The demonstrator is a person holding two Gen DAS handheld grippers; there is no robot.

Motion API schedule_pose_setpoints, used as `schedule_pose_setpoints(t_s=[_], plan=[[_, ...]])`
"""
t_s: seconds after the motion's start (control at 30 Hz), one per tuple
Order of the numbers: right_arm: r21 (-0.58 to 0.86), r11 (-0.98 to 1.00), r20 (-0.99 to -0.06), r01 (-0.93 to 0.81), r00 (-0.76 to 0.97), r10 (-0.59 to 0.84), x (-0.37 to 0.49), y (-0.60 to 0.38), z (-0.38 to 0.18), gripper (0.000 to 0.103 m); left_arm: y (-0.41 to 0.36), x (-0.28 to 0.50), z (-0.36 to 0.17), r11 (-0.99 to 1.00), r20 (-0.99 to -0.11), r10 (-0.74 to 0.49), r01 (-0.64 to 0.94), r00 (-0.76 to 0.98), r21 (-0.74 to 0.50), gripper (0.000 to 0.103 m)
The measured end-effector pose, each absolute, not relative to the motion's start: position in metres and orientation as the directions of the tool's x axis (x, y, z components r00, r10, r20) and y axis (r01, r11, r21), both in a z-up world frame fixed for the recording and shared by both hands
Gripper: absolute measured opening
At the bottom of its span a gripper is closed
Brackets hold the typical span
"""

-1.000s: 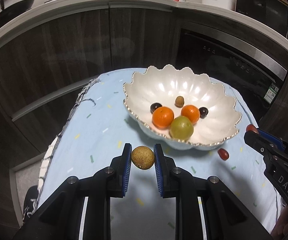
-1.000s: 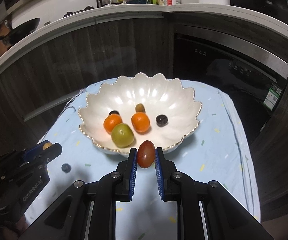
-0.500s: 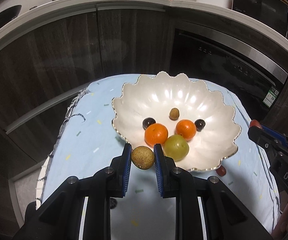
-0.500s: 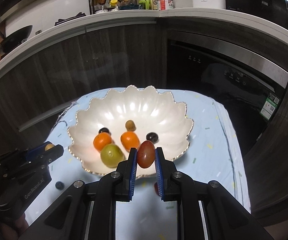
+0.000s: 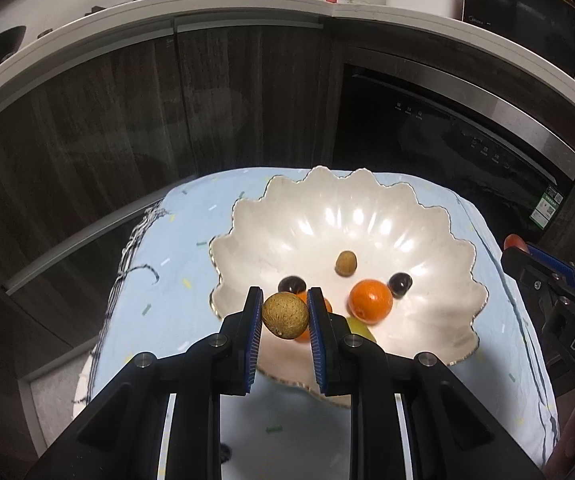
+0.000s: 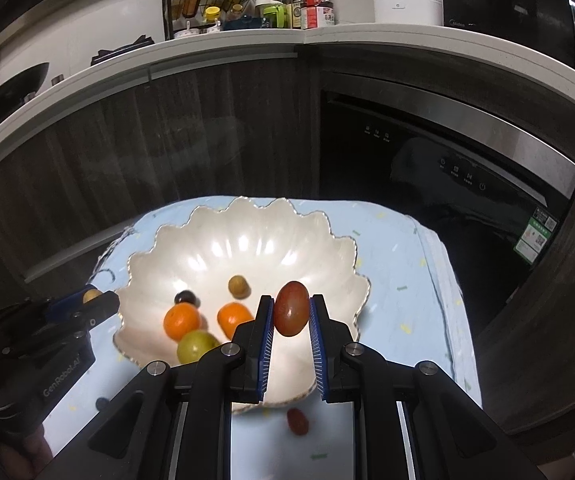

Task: Organize fruits
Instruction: 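Carry the brown fruit and red grape toward the white bowl with both tools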

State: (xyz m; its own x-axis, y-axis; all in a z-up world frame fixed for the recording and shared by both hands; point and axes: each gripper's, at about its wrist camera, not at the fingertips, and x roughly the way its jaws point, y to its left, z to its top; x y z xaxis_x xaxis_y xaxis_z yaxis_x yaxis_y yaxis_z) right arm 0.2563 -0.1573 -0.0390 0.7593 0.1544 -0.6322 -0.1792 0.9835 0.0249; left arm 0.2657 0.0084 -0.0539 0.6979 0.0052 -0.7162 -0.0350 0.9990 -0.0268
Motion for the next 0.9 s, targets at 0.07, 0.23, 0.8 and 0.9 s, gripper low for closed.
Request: schedule_pose_setpoints(t_s=[0.07, 0.23, 0.8, 0.9], plan=[[0.024, 0.985, -0.630, -0.171, 0.763, 0.148, 0.263, -0.159, -0.038, 0.019, 0.009, 0.273, -0.054, 0.999, -0.719, 0.006, -0.034, 0.695, -0.025, 0.023], [0.020, 0.987, -0.631, -0.157, 0.764, 0.134, 0.277, -0.160, -0.040, 0.019, 0.010, 0.288, -0.055, 0.999, -0.720, 0.013, -0.036, 0.694, -0.017, 0.023], [0.009, 0.993, -0.662, -0.115, 0.744, 0.092, 0.333, -0.160, -0.058, 0.019, 0.019, 0.348, -0.068, 1.000, -0.738, -0.009, -0.002, 0.675, -0.015, 0.023], [0.006, 0.994, -0.665, -0.113, 0.741, 0.088, 0.341, -0.159, -0.059, 0.019, 0.019, 0.357, -0.069, 1.000, -0.739, -0.017, 0.007, 0.673, -0.016, 0.023]])
